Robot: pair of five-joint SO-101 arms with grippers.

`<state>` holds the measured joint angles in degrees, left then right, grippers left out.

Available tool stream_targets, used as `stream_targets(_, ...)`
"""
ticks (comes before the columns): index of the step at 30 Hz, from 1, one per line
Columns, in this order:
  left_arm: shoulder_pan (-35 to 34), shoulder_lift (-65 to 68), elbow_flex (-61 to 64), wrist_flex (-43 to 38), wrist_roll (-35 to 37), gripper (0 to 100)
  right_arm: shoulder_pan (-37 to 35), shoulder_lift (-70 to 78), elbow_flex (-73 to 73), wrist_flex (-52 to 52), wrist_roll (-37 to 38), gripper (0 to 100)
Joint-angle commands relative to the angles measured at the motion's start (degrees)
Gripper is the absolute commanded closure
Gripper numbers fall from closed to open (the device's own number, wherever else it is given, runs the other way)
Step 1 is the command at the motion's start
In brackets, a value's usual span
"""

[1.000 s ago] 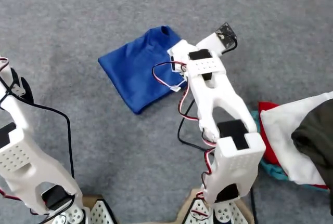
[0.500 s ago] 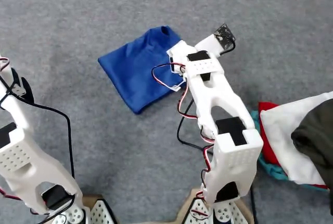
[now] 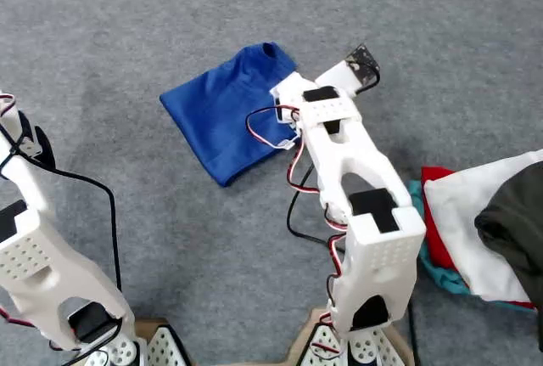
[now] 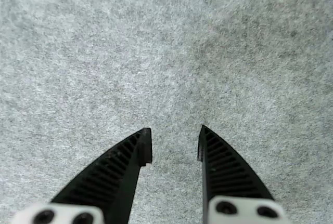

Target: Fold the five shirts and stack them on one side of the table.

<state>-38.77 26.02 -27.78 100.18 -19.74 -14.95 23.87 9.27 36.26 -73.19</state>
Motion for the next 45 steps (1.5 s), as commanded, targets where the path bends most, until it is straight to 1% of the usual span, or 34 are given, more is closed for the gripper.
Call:
stream_targets(1,0.6,-4.2,-1.7,0.6,-0.1,84,-1.2,0.9,-1.5,-0.4,0.1,62.0)
stream_targets(7,0.6,-4.2,-1.7,0.6,-0.2,84,-1.1,2.1,-2.7,-0.4,0.5,74.0)
stream_targets(10,0.6,-4.2,-1.7,0.6,-0.2,84,-0.9,1.8,-2.6,-0.1,0.5,76.5)
stream_targets(14,0.6,-4.1,-1.6,0.6,-0.2,84,-0.7,1.6,-2.4,0.7,0.5,76.4)
stream_targets(17,0.6,-4.1,-1.1,0.6,-0.4,84,-0.7,-1.1,-2.8,5.5,0.5,76.4)
stream_targets(20,0.7,-4.1,0.1,0.6,-0.4,84,-0.8,-4.2,-2.2,6.6,0.5,76.4)
stream_targets(27,1.3,-4.1,1.1,0.6,-0.4,84,-0.9,-4.5,-1.6,5.7,0.4,76.4)
stream_targets(33,4.0,-4.1,1.1,0.6,0.0,84,-0.7,-4.5,-1.2,0.7,1.1,76.5)
stream_targets(39,6.2,-4.2,1.1,0.6,0.0,84,-0.7,-4.4,-1.2,0.4,1.8,76.7)
stream_targets(45,5.9,-4.2,1.1,0.6,0.0,84,-0.7,-2.1,-1.6,0.1,1.8,76.7)
